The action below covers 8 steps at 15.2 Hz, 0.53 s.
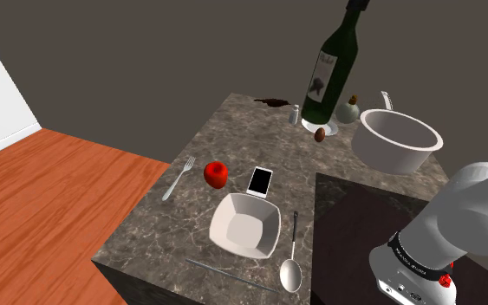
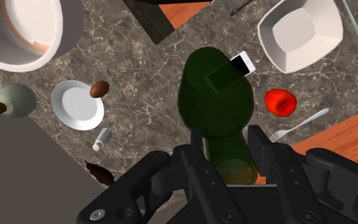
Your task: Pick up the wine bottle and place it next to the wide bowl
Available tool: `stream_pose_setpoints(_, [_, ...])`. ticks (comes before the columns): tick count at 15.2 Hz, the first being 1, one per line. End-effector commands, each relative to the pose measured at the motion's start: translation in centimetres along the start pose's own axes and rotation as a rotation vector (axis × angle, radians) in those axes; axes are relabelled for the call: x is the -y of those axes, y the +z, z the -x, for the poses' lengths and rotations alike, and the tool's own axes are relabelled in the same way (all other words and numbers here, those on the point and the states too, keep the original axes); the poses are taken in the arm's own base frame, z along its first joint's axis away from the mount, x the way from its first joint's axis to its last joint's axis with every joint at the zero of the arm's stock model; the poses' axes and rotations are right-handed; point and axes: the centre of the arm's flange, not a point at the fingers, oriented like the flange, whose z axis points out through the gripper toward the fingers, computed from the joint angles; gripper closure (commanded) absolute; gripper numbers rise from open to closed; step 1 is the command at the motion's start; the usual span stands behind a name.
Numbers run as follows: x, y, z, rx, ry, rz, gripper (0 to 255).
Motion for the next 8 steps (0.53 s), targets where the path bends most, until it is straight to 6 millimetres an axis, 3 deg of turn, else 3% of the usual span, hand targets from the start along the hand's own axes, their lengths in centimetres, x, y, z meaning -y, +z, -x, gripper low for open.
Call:
stream_pose_setpoints(1, [2.1,-2.0,0.2,0.000,0.001,0.000,255])
stream_pose_setpoints(6, [7.3,-6.0,1.1,0.000,0.001,0.000,255])
stream_pose_setpoints(7, [9.1,-7.5,1.4,0.000,0.001,0.000,255])
stream_pose_setpoints(8, [9.1,-7.0,1.5,0.000,0.001,0.000,255])
